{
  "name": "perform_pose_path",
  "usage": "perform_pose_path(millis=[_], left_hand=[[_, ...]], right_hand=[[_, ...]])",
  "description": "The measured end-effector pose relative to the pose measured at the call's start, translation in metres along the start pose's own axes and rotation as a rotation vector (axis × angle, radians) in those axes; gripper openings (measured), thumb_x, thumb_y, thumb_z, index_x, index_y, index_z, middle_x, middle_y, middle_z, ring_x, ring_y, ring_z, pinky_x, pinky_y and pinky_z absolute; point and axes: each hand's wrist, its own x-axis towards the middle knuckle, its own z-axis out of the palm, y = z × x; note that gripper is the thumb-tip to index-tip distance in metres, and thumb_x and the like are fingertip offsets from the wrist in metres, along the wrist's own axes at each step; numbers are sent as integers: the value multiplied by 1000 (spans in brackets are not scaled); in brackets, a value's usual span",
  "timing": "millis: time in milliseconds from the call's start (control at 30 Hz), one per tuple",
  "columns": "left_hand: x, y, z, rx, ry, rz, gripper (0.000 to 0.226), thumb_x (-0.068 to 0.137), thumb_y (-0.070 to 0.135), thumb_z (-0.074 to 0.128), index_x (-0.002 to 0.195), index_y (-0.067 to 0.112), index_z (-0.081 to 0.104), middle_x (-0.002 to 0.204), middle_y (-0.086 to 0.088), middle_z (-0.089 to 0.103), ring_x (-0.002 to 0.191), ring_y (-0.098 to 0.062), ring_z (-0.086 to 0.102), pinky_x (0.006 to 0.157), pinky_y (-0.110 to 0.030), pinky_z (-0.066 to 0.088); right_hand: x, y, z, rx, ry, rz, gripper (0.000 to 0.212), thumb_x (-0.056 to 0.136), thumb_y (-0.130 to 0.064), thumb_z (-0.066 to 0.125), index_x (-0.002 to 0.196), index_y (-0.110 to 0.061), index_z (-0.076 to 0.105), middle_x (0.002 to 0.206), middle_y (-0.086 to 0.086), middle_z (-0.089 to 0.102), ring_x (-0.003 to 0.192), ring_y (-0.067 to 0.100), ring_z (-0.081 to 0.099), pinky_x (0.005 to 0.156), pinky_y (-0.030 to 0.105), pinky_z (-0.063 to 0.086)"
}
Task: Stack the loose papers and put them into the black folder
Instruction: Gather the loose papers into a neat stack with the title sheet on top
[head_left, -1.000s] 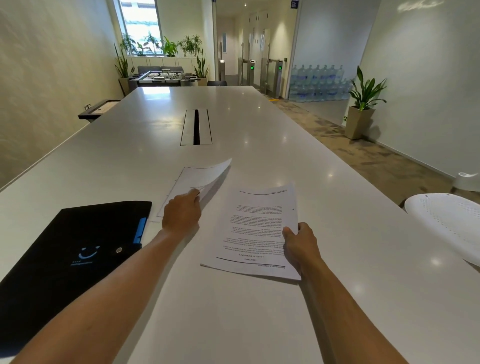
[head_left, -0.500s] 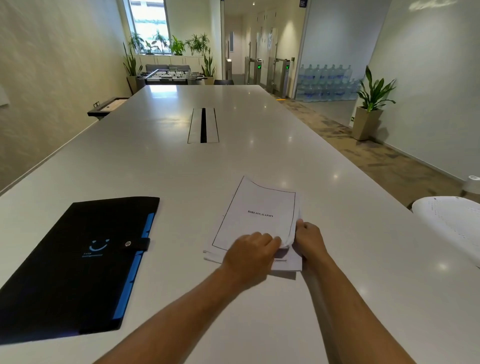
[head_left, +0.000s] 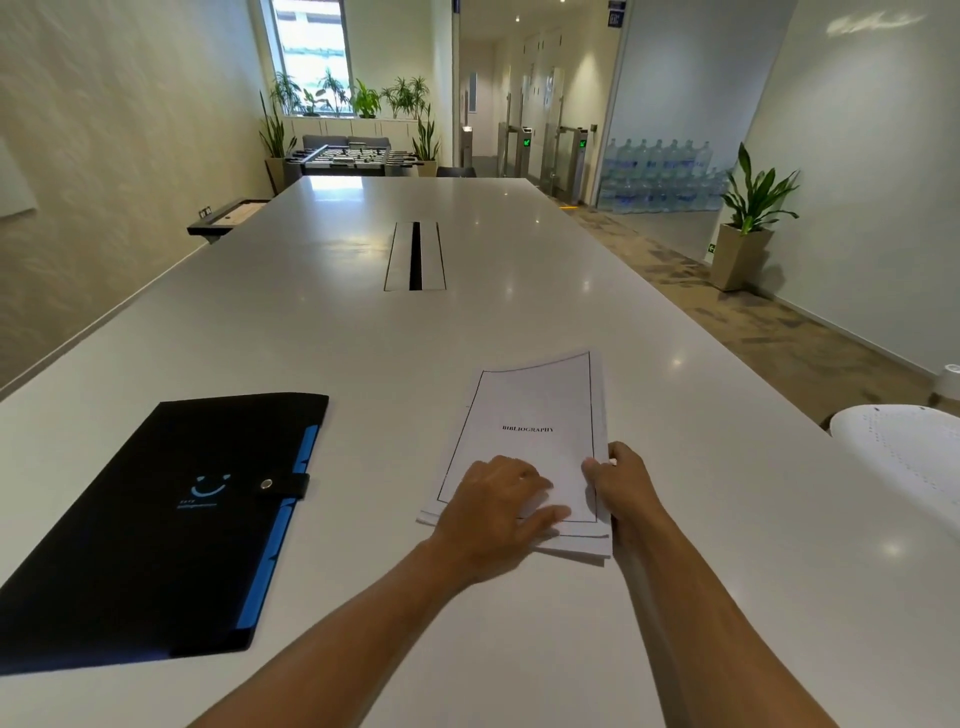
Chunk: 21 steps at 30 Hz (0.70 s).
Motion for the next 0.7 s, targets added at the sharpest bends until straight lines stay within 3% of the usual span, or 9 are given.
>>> perform_pose_path(millis=[100, 167, 267, 333, 400, 467, 600, 700], left_hand=[[2, -22, -13, -88, 265, -235, 39, 90, 50, 56, 120, 24, 59, 121, 4, 56, 103, -10, 55, 92, -39, 46], [6, -39, -27, -194, 377, -490, 51, 87, 48, 62, 130, 25, 48, 131, 2, 47, 114, -15, 50, 96, -44, 46], [14, -65, -53, -566, 409, -840, 76, 81, 47, 71, 142, 29, 30, 148, 1, 31, 131, -20, 39, 105, -43, 40], [18, -77, -71, -925, 377, -908, 84, 77, 42, 76, 145, 22, 30, 151, -4, 34, 134, -22, 40, 107, -38, 35], [20, -83, -86, -1111, 355, -856, 61, 77, 35, 78, 129, 20, 50, 139, -8, 53, 123, -20, 54, 108, -41, 38], [22, -81, -98, -1061, 428, -752, 34, 82, 29, 75, 113, 24, 62, 117, -5, 69, 108, -20, 65, 99, -46, 48], [29, -72, -123, -819, 561, -521, 34, 87, 29, 69, 120, 25, 61, 113, 5, 70, 105, -12, 66, 89, -33, 54], [33, -64, -139, -740, 616, -417, 33, 84, 29, 70, 115, 31, 59, 112, 6, 69, 103, -10, 66, 86, -28, 54]], right_hand=[[-4, 1, 1, 87, -14, -80, 6, 96, -11, 46, 98, -11, 52, 64, 11, 57, 38, 19, 44, 37, 23, 36], [-8, -3, 2, 139, -53, -163, 6, 98, -14, 46, 100, -14, 52, 57, 6, 57, 37, 19, 43, 37, 24, 37], [-15, -14, 6, 166, -165, -312, 8, 99, -16, 49, 105, -16, 54, 86, 19, 68, 69, 29, 62, 60, 46, 55], [-16, -20, 9, 139, -233, -406, 13, 99, -18, 50, 111, -17, 55, 102, 17, 69, 86, 30, 67, 79, 51, 56], [-17, -27, 14, 90, -268, -488, 15, 99, -20, 50, 113, -19, 56, 106, 9, 69, 93, 30, 66, 85, 44, 55], [-16, -35, 19, 87, -284, -535, 16, 99, -22, 50, 113, -20, 55, 108, 7, 68, 97, 28, 65, 86, 43, 56], [-12, -56, 27, 114, -279, -616, 14, 98, -23, 49, 111, -18, 50, 111, 8, 64, 99, 20, 65, 86, 43, 56], [-11, -69, 30, 163, -286, -687, 19, 99, -13, 48, 113, -26, 48, 116, 4, 62, 102, 10, 63, 87, 32, 55]])
